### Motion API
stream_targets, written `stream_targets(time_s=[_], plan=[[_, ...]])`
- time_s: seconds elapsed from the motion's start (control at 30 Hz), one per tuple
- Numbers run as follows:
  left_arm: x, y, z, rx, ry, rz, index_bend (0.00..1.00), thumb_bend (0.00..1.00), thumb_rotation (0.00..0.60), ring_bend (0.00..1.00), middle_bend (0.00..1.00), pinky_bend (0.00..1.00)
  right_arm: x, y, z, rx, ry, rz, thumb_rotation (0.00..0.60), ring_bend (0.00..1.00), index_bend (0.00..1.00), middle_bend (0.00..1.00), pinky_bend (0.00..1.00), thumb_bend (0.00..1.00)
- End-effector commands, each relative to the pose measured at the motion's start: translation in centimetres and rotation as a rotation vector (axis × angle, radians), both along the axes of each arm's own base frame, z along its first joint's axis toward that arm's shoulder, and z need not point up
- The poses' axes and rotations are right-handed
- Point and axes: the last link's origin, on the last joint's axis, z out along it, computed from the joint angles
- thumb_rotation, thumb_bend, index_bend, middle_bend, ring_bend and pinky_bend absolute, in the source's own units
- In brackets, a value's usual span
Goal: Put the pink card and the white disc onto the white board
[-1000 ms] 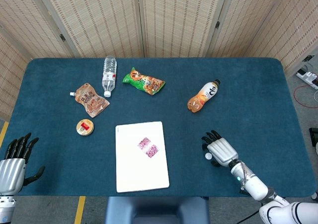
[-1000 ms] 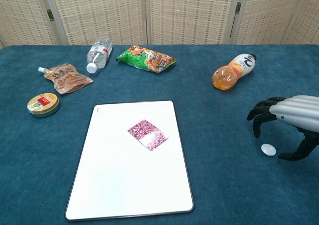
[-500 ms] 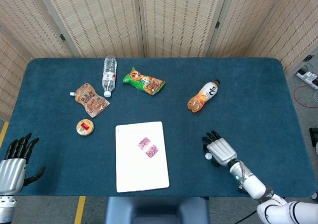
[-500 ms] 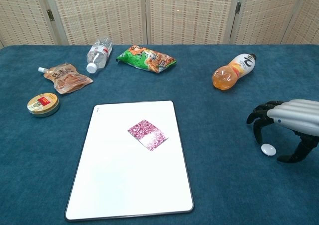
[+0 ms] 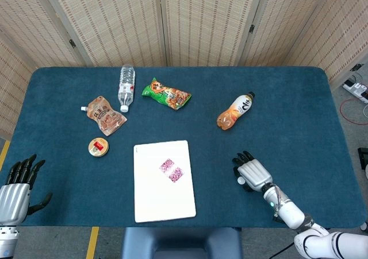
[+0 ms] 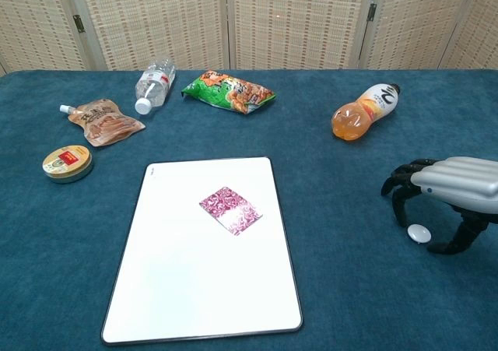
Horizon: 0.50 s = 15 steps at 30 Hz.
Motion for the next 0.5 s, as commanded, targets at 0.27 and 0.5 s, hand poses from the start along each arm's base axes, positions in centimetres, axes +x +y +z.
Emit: stream_targets(time_s=[0.27,0.5], plan=[[-0.10,-0.04,0.02,0.001,0.001,0.000,0.13,0.32,0.600,0.06,0.03,0.00,-0.01,-0.17,-0.04,-0.006,-0.002,-0.004,0.600,0.05,0.45,0.19,0.00,0.29],[-0.13,-0.03,-0.05,-0.001,0.004,0.000,0.14,0.32,0.600,0.06,0.03,0.00,0.02,-0.26,-0.05,-0.006,0.002,-0.003,0.600,0.05,0.46,0.19,0.00,0.30]])
